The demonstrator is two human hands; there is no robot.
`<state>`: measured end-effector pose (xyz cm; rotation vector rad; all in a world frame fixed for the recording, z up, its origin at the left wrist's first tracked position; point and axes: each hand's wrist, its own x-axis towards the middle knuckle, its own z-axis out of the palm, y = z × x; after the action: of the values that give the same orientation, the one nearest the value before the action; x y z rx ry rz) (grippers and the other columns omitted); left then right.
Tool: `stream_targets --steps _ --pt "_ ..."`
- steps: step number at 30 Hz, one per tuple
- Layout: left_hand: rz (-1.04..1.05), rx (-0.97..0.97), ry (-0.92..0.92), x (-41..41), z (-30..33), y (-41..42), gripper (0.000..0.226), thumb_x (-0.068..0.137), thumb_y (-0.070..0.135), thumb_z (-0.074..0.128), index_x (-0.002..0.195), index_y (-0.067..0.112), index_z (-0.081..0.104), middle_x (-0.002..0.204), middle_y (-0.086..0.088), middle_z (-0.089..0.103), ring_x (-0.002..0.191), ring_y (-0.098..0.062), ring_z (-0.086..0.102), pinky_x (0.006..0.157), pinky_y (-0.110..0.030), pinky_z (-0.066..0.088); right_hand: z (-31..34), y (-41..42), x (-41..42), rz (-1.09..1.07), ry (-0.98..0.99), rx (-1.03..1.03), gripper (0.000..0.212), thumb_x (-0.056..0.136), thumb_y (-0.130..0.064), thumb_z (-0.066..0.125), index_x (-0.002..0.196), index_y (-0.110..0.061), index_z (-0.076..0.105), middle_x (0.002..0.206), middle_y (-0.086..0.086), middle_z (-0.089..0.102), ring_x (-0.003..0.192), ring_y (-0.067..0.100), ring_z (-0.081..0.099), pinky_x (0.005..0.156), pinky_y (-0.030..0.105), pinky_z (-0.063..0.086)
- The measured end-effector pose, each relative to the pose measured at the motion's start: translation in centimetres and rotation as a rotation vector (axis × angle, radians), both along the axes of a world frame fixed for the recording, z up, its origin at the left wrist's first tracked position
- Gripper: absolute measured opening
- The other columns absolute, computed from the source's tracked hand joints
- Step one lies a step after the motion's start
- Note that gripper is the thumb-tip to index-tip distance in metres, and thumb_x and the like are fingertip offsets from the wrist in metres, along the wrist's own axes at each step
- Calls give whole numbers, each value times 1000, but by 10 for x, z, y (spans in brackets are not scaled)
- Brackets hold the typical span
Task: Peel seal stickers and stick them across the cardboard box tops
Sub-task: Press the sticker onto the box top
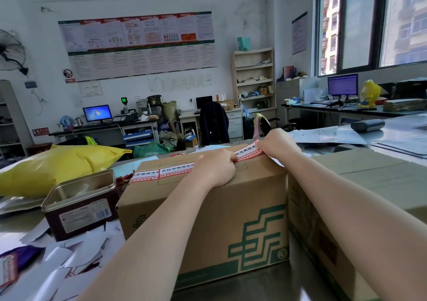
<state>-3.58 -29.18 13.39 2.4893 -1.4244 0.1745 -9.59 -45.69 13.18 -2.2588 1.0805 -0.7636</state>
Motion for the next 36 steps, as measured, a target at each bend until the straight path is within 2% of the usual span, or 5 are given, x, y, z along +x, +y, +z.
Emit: stream_targets --steps 15,21,26,30,36 --pt "0 10 -12 -1 -1 0 44 90 14 33 128 26 53 134 -1 54 120 -22 47 98 -40 38 5 8 -1 -55 217 -188 16 87 -24 55 75 -14 57 70 2 54 71 23 55 63 30 40" --pt "4 12 -9 -2 -1 1 43 91 14 32 126 25 54 133 -1 54 120 -22 47 97 -39 37 3 11 -8 -36 248 -101 16 90 -28 51 86 -13 55 86 4 57 78 23 54 66 31 38" --pt "7 6 -19 -5 -1 2 41 90 13 33 122 23 57 127 -2 57 114 -23 50 94 -39 39 2 8 -24 -80 277 -105 18 85 0 44 98 -3 55 83 9 56 66 20 50 57 27 38" --pt "21 2 -19 -6 -1 2 40 91 13 33 121 24 57 126 -2 58 112 -23 51 93 -39 39 21 18 -18 -15 21 -285 15 86 3 41 90 1 55 88 17 54 74 28 47 58 29 38" --pt "32 -1 -8 -2 -3 -1 42 91 19 34 123 34 57 125 -1 60 111 -23 54 92 -39 42 19 61 -3 211 273 -218 27 86 1 43 61 -8 38 68 5 42 62 21 44 55 29 36"
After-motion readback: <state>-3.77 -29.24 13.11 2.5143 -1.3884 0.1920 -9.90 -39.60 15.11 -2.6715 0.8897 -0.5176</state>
